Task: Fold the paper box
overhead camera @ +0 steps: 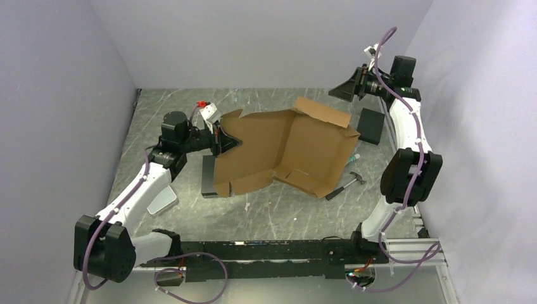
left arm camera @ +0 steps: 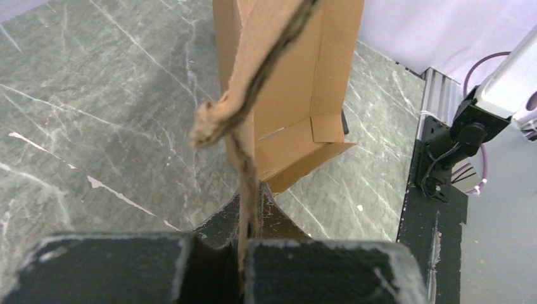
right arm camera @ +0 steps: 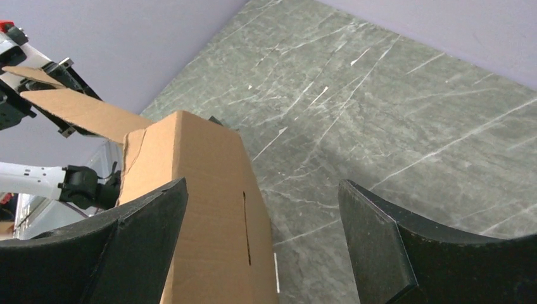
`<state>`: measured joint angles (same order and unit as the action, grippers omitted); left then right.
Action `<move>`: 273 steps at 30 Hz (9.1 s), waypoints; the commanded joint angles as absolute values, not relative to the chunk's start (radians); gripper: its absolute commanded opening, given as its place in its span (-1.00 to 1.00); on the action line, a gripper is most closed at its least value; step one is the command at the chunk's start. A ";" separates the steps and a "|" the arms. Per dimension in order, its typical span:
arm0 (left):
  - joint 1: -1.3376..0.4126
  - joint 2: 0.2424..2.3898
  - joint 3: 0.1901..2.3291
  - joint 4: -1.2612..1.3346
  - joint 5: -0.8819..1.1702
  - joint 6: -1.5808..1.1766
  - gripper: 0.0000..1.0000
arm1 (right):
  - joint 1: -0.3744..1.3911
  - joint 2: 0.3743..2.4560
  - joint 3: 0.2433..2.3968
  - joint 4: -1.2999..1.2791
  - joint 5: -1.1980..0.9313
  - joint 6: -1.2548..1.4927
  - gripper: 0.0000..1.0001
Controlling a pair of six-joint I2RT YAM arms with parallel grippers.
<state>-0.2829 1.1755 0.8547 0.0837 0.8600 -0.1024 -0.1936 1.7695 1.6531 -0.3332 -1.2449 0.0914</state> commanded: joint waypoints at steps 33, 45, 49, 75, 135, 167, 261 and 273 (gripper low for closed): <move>-0.319 1.174 0.977 -0.029 0.738 -0.028 -1.00 | -0.005 1.657 1.729 -0.697 -0.801 -0.361 0.91; -0.324 1.114 0.899 0.164 0.490 0.017 -1.00 | 0.135 1.722 1.834 -0.714 -0.710 -0.417 0.73; -0.324 1.094 0.851 0.246 0.454 0.014 -1.00 | 0.182 1.726 1.846 -0.702 -0.639 -0.433 0.69; -0.382 1.029 0.744 0.236 0.468 0.230 -1.00 | 0.087 1.442 1.585 -0.498 -0.737 -0.294 0.98; -0.466 0.994 0.766 0.148 0.445 0.229 -1.00 | -0.140 1.119 0.795 0.018 -0.776 -0.073 -0.29; -0.483 0.929 0.781 0.029 0.351 0.135 -1.00 | -0.194 1.080 0.860 -0.197 -0.650 -0.261 0.07; -0.602 1.060 0.691 0.294 0.175 -0.080 -1.00 | 0.302 1.269 0.622 0.592 0.034 -0.190 -0.64; -0.624 1.082 0.719 0.286 0.142 -0.047 -1.00 | 0.257 1.245 0.653 0.492 -0.120 -0.173 -0.43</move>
<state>-0.6106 1.0714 0.6907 0.2798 0.1581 -0.0826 0.2813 1.2873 0.5983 0.5301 -0.0303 -0.2020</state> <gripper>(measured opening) 0.014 0.261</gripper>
